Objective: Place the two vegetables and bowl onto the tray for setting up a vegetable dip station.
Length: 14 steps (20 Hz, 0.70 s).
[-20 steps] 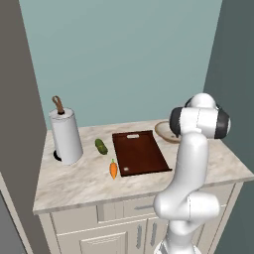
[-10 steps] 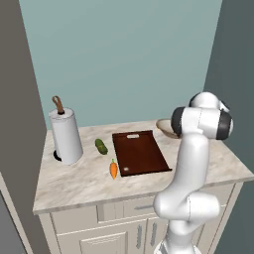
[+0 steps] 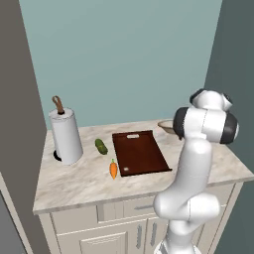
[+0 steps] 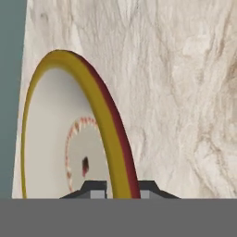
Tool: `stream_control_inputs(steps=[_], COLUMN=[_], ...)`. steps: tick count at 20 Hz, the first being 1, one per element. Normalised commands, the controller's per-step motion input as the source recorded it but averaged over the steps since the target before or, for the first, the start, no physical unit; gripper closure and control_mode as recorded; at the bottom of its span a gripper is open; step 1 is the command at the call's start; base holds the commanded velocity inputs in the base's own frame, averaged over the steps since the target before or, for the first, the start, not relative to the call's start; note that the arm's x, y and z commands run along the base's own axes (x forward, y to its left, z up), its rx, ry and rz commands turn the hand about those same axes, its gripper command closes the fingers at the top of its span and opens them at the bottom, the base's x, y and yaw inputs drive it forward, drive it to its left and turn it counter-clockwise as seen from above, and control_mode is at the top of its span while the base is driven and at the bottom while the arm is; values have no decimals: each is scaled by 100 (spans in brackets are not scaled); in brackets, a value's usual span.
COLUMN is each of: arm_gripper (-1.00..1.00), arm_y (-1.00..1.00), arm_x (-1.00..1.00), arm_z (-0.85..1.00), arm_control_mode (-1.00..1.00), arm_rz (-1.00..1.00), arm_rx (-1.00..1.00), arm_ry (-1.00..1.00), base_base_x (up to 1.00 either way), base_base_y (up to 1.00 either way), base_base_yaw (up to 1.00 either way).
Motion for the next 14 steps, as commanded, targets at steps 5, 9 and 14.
stream_control_inputs(steps=[5,9,14], arm_gripper=[100,100,100], arm_y=[30,30,30], arm_x=[-12,-16,-16], arm_z=[34,29,25], arm_control_mode=[-100,-100,-100], arm_rz=[3,3,2], arm_rx=[-16,-10,-1], arm_ry=[-16,-9,-1], base_base_x=[0,0,0], base_base_y=[0,0,0], base_base_yaw=[0,0,0])
